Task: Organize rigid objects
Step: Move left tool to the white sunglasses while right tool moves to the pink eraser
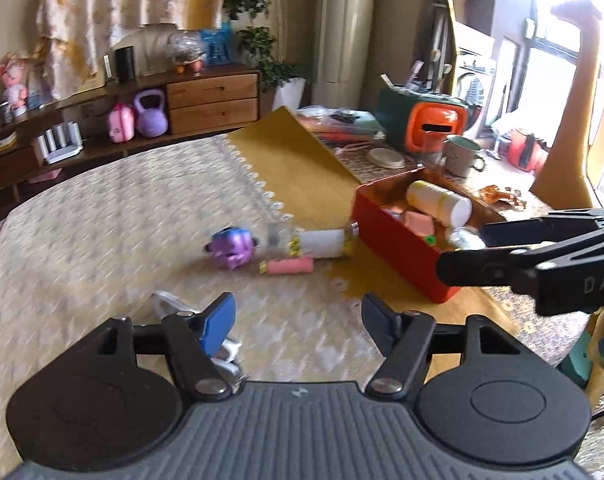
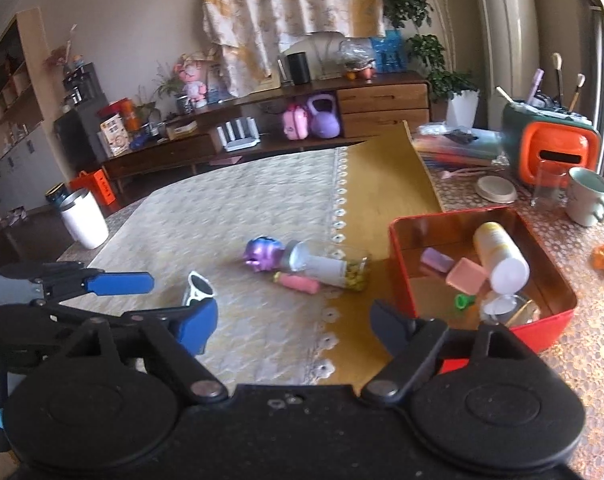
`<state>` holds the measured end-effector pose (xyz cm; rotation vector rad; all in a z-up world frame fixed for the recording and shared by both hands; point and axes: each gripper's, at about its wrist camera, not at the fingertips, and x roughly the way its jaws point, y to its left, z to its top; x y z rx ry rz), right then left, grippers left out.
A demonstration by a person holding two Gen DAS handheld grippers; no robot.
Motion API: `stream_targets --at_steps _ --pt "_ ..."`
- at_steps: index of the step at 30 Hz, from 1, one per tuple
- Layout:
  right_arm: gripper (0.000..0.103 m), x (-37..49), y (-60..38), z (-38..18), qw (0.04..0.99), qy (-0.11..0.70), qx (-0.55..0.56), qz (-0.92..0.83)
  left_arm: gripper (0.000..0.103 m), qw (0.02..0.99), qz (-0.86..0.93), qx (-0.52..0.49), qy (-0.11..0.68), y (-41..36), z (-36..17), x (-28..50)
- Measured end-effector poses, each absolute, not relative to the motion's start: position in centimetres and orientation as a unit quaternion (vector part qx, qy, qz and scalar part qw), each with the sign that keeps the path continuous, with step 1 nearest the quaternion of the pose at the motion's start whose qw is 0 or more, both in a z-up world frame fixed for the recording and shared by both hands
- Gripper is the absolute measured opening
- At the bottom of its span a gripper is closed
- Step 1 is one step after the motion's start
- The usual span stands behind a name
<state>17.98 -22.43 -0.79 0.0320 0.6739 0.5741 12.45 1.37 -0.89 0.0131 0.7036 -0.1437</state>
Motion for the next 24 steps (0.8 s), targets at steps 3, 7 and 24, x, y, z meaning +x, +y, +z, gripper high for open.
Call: stream_targets --at_steps 3,7,24 --pt "0.087 18.2 -21.8 -1.2 0.899 0.332 0.016 0.284 0.069 0.937 -0.055 -0.005 0.345 2.8 -1.3 12.0" --pt "0.094 18.5 -20.7 -2.0 0.896 0.339 0.018 0.288 0.079 0.939 -0.033 -0.016 0.343 4.6 -1.9 11.9" --pt "0.103 22.4 -16.0 -5.9 0.890 0.352 -0.036 0.286 0.082 0.928 0.009 -0.037 0.370 8.3 -5.4 15.5"
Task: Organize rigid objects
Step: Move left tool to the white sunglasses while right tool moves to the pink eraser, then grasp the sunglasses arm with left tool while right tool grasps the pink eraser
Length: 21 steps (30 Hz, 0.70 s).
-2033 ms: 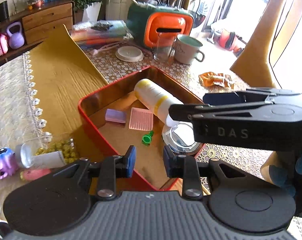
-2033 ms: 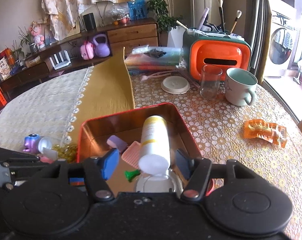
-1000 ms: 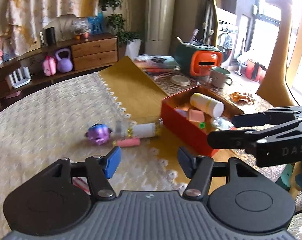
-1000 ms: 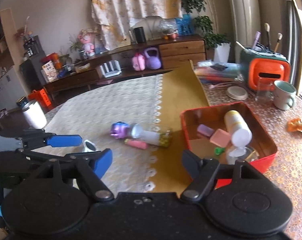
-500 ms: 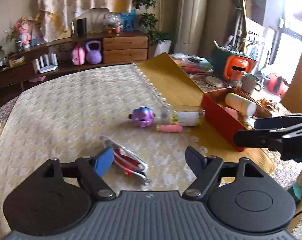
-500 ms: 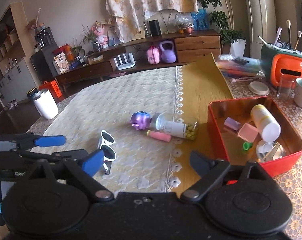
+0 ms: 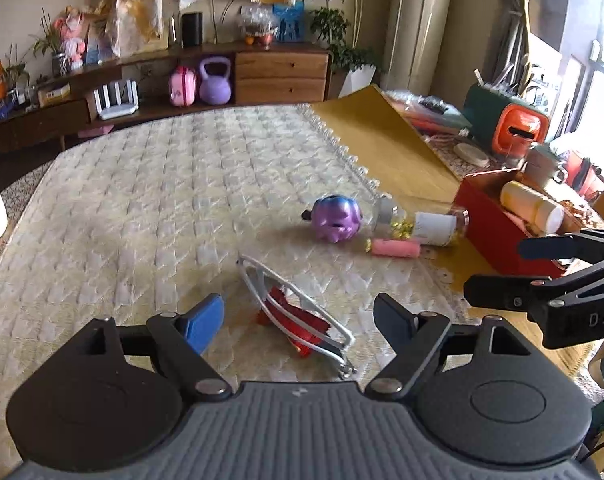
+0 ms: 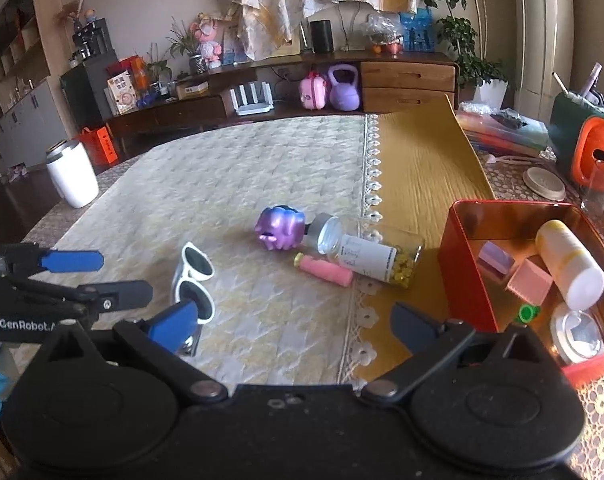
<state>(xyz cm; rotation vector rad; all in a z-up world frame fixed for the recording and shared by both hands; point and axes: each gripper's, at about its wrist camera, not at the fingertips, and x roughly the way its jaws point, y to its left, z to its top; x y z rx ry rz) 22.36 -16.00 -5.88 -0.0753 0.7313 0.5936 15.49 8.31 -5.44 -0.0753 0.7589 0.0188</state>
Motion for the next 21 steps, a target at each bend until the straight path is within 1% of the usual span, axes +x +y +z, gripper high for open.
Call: stream_targets --at_steps 4,7,12,21 --pt "0.103 23.0 -14.6 -6.9 0.891 0.340 -0.068 0.292 0.082 0.920 0.009 -0.045 0.390 9.1 -6.7 17.2" --pt "0.103 23.7 -13.8 -7.8 0.888 0.346 -0.081 0.291 0.082 0.909 0.009 -0.065 0.412 10.0 -7.8 18.6" --pt "0.100 26.0 -13.2 -9.3 0.887 0.362 -0.071 0.277 0.082 0.894 0.004 -0.092 0.438 11.2 -9.3 20.6" --pt "0.096 29.2 -12.7 -10.9 0.886 0.386 -0.023 0.257 0.081 0.887 0.008 -0.105 0.450 11.9 -10.2 22.4"
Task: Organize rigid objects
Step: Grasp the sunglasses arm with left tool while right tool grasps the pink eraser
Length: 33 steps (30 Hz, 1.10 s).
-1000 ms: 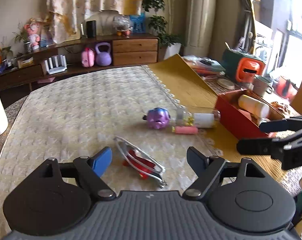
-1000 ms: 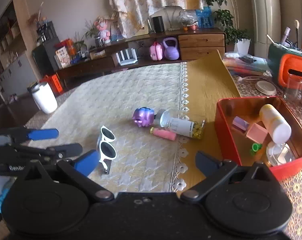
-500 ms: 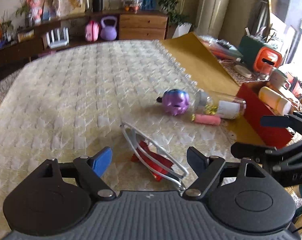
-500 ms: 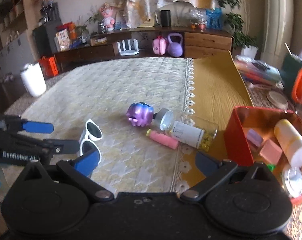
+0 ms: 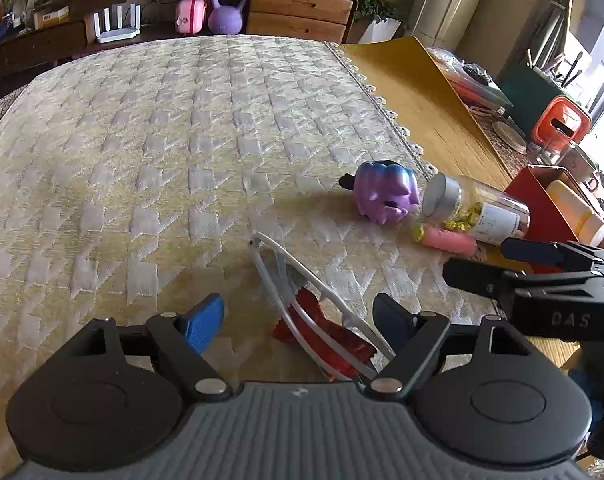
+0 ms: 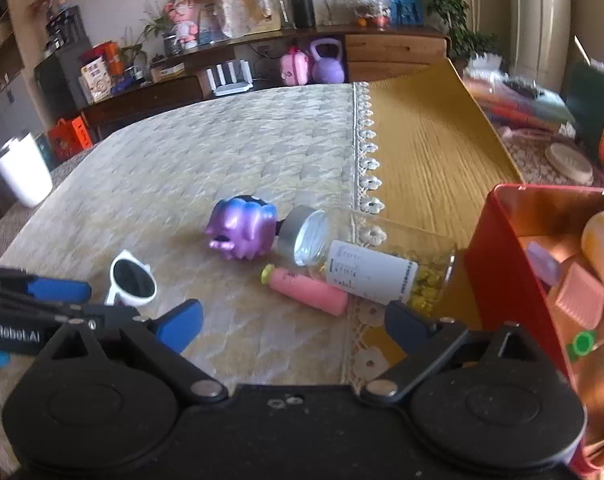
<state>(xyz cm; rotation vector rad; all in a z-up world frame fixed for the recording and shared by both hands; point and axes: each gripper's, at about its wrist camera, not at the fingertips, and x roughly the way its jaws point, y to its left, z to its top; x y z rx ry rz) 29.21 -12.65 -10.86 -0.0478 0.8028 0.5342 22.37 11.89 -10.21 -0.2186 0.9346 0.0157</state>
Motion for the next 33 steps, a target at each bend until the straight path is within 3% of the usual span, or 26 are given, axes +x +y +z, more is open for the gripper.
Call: stream_targets --at_steps 6,11,18,23,26,33 --pt "0.095 30.1 -11.4 -11.6 0.891 0.391 -0.008 0.230 0.081 0.891 0.005 -0.093 0.445 11.5 -10.4 22.7" --pt "0.089 30.6 -10.6 -12.1 0.896 0.398 0.011 0.196 0.072 0.891 0.003 -0.085 0.446 11.3 -10.9 22.9" --pt "0.088 30.9 -10.0 -12.5 0.903 0.400 0.024 0.156 0.046 0.892 -0.007 -0.082 0.444 11.0 -10.9 23.1" --pt "0.076 30.8 -9.2 -12.6 0.909 0.395 -0.008 0.135 0.035 0.895 -0.007 -0.074 0.441 10.6 -10.7 23.3" --pt "0.060 30.9 -9.3 -12.4 0.911 0.391 -0.018 0.128 0.033 0.896 -0.008 -0.075 0.437 10.6 -10.6 23.0" --pt "0.059 30.4 -10.1 -12.2 0.910 0.390 -0.014 0.144 0.026 0.902 -0.003 -0.061 0.427 10.6 -10.2 22.3"
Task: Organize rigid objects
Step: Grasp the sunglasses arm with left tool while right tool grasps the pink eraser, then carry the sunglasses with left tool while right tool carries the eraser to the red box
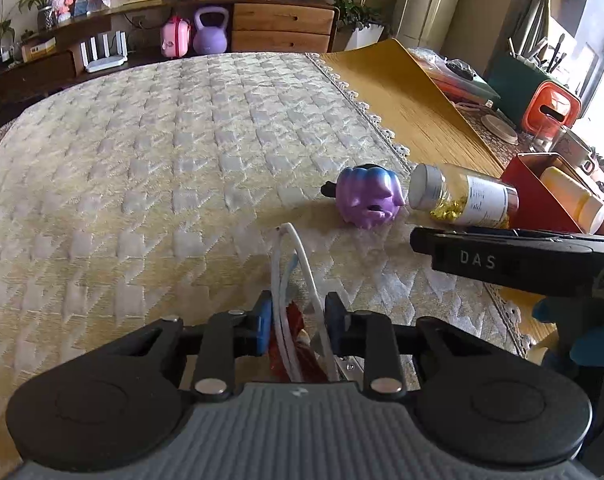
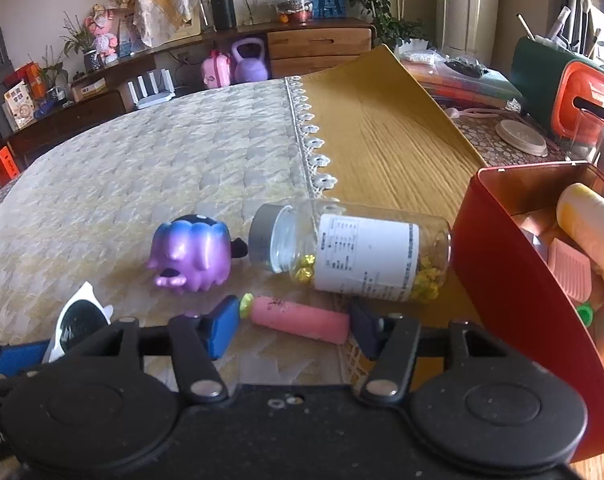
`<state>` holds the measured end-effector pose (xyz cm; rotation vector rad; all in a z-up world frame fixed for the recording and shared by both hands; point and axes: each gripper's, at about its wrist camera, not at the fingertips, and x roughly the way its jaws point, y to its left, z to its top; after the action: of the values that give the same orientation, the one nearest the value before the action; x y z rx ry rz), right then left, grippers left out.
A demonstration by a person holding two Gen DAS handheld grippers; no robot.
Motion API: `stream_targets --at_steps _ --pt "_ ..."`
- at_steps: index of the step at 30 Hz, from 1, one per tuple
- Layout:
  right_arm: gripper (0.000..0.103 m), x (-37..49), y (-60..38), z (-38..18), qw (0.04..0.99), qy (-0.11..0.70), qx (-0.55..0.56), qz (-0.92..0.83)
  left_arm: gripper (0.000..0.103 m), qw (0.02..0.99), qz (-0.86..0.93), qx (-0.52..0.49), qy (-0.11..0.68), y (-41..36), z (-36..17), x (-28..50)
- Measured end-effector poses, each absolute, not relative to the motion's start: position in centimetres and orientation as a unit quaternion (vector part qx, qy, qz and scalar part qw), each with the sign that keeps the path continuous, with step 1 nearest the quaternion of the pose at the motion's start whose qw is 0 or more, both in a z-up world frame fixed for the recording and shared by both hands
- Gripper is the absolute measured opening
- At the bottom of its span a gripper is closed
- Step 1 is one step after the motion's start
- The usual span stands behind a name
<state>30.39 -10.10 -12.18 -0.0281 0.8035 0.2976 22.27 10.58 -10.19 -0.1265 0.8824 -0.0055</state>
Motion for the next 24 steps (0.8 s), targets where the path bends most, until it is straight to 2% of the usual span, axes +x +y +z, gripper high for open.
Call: stream_targets --at_steps 11,24 --pt "0.059 26.7 -12.5 -10.6 0.906 0.382 -0.018 0.184 0.024 0.909 -0.004 -0.058 0.412 10.3 -8.1 20.6" --pt "0.059 22.5 -15.2 -6.1 0.911 0.347 -0.023 0.221 0.024 0.915 -0.021 -0.051 0.400 7.7 -4.3 18.8"
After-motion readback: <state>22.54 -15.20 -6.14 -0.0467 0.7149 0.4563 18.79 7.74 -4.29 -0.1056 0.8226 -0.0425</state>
